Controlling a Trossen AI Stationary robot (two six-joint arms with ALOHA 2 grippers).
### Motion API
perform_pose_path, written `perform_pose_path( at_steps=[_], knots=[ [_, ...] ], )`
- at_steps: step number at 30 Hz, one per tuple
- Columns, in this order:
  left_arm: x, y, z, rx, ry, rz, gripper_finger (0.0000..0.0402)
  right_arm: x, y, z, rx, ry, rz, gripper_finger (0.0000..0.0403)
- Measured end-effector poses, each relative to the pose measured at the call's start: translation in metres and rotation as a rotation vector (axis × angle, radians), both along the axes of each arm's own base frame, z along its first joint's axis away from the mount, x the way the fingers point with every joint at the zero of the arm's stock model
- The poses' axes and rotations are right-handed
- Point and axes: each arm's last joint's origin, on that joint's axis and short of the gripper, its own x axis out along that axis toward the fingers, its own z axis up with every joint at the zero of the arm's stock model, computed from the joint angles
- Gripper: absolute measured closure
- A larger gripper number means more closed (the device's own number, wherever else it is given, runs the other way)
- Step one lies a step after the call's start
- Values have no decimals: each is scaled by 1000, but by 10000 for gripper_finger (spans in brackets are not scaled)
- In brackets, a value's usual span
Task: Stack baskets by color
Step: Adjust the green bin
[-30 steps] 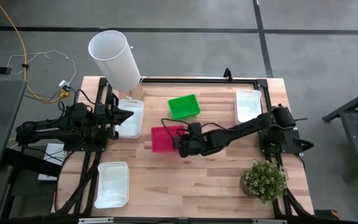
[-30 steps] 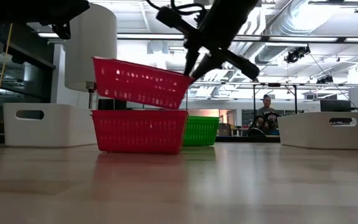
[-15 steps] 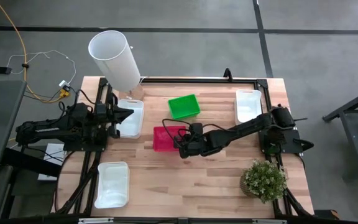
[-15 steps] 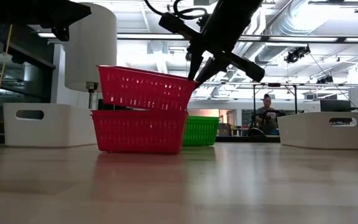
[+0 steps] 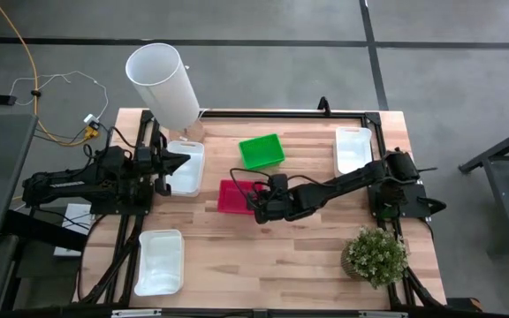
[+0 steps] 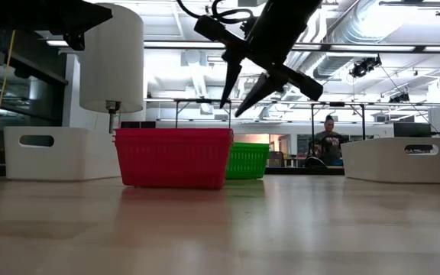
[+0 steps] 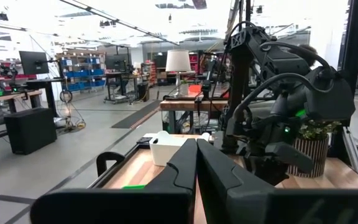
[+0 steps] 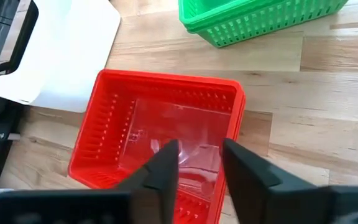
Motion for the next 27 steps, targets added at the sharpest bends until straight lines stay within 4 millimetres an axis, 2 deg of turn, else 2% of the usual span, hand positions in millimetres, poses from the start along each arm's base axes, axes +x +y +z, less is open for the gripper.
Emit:
perform_pose_path(
  at_steps=[4,7,10,14,16,21,24,27],
  knots=[
    [0,0,0,0,0,0,401,0,0,1,-20,17,29,240],
    [0,0,0,-1,0,0,401,-4,-1,6,-83,82,123,206],
    [0,0,0,-3,1,0,401,-13,-1,14,-138,152,188,185],
    [0,0,0,-19,-1,-2,401,-27,-1,22,-196,333,423,175],
    [0,0,-1,-19,2,-2,401,-37,-2,23,-194,452,515,175],
    [0,0,-1,-32,2,-4,401,-71,-7,14,-226,684,605,183],
    [0,0,-1,-38,-1,-4,401,-99,-14,3,-230,702,627,191],
    [0,0,-1,-36,-2,-4,401,-131,-22,-5,-232,628,635,199]
  ],
)
